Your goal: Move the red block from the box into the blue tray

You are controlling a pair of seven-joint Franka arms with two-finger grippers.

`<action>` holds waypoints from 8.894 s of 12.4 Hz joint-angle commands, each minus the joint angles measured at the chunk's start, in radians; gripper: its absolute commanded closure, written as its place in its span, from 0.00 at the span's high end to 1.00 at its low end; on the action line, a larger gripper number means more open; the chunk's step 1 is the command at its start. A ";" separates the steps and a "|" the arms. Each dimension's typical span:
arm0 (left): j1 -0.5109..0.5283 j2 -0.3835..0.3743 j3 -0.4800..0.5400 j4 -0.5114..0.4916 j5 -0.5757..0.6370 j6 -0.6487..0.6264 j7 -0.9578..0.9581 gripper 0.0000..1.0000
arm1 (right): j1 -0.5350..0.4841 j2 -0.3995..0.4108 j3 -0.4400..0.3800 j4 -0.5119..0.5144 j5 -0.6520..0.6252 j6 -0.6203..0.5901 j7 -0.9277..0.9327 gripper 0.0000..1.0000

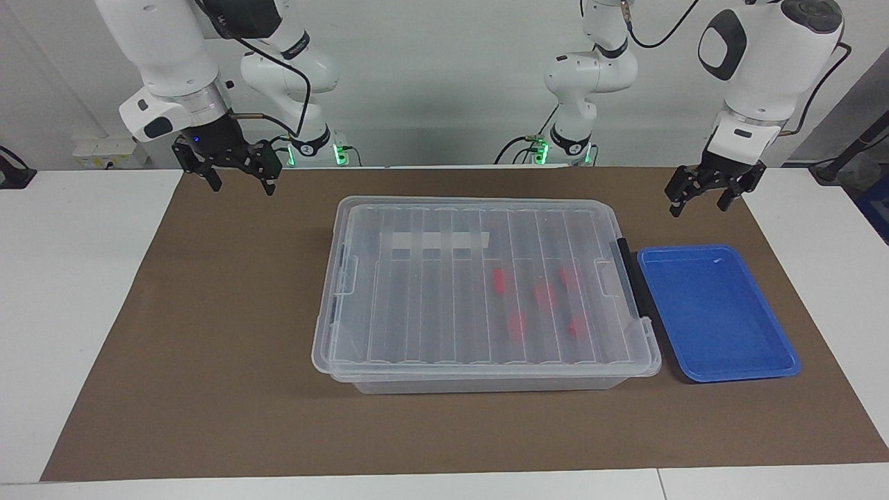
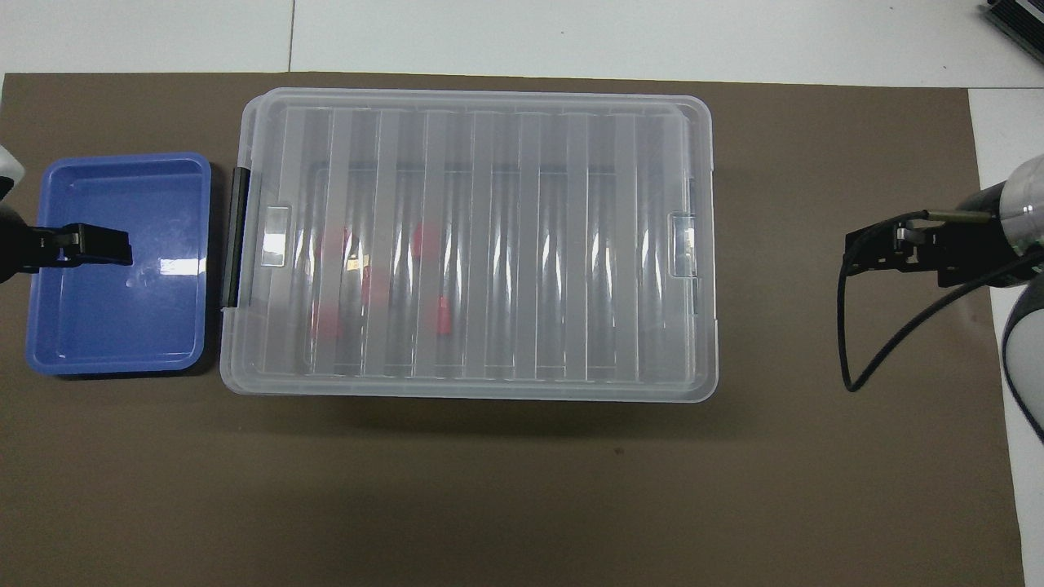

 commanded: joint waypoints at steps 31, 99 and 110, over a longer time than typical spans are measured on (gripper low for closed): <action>-0.051 -0.060 -0.015 0.105 -0.012 -0.519 -0.007 1.00 | 0.141 0.018 0.014 -0.411 -0.050 0.458 0.041 0.88; -0.346 0.371 -0.058 -0.228 0.074 0.543 -0.634 0.10 | -0.011 0.010 0.019 0.017 -0.035 -0.034 0.065 1.00; -0.151 0.077 -0.047 0.174 0.062 -0.350 -0.230 0.12 | -0.007 0.009 0.019 0.017 -0.033 -0.031 0.079 1.00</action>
